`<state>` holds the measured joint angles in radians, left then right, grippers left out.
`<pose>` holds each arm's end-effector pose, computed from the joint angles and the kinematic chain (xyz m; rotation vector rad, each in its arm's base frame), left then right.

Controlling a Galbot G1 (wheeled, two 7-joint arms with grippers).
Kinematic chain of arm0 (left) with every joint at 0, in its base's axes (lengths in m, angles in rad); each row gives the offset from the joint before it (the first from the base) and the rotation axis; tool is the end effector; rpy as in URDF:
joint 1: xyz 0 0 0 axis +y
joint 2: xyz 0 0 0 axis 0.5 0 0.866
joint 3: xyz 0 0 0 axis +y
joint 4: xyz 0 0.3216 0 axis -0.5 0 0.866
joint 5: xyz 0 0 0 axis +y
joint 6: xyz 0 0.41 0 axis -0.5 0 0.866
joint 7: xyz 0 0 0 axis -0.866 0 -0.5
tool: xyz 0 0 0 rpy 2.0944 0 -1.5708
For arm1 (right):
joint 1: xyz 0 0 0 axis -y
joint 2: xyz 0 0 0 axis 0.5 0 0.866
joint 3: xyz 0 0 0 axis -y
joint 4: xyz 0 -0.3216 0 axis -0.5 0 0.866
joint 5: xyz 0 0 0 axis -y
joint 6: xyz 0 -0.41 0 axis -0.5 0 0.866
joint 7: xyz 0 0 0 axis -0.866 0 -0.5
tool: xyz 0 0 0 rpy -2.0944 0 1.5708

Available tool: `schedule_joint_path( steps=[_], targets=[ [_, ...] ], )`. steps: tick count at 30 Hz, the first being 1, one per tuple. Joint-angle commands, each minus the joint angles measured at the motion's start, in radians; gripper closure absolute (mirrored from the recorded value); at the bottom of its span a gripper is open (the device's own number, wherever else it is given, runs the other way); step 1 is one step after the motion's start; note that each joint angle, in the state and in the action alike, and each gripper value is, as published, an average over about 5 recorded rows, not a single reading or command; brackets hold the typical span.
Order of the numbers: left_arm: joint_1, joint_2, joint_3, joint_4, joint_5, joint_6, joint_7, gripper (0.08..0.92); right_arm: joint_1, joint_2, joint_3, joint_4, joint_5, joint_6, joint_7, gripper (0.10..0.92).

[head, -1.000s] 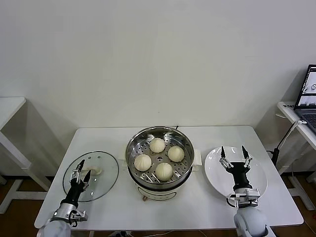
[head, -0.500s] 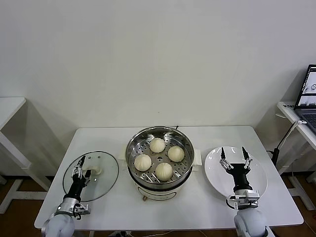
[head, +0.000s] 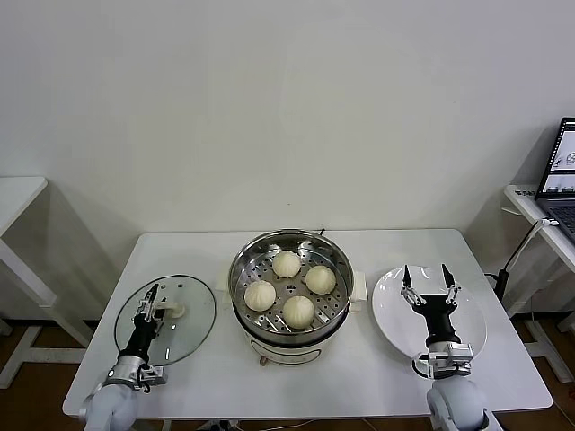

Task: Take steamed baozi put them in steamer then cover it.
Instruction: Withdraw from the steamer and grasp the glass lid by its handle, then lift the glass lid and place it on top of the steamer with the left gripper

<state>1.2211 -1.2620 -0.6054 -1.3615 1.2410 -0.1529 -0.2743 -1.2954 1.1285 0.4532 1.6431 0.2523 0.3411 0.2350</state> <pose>0.3283 0.1549 -0.4411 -0.0760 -2.2329 -2.1377 0.3276 -0.0990 -0.3679 0.1387 2.9781 -0.2031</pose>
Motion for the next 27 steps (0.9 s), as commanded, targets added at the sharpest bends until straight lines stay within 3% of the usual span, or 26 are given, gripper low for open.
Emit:
schedule_joint_path(
  steps=[1,14,20,27],
  targets=[
    [-0.015,-0.003,0.001,0.045,0.008,0.001,0.005,0.399,0.0,-0.004,0.001,0.003,-0.001,0.0,0.002,0.203],
    [-0.014,-0.007,-0.013,0.047,0.015,-0.017,0.0,0.767,0.002,0.002,-0.003,0.006,-0.007,0.001,0.004,0.203],
    [0.022,0.007,-0.065,-0.052,0.014,0.009,-0.004,0.803,-0.001,0.006,-0.004,0.008,-0.01,0.003,0.004,0.203],
    [0.106,0.073,-0.191,-0.356,-0.069,0.05,0.049,0.804,0.0,0.006,-0.003,0.009,-0.01,0.006,0.002,0.203]
  ],
)
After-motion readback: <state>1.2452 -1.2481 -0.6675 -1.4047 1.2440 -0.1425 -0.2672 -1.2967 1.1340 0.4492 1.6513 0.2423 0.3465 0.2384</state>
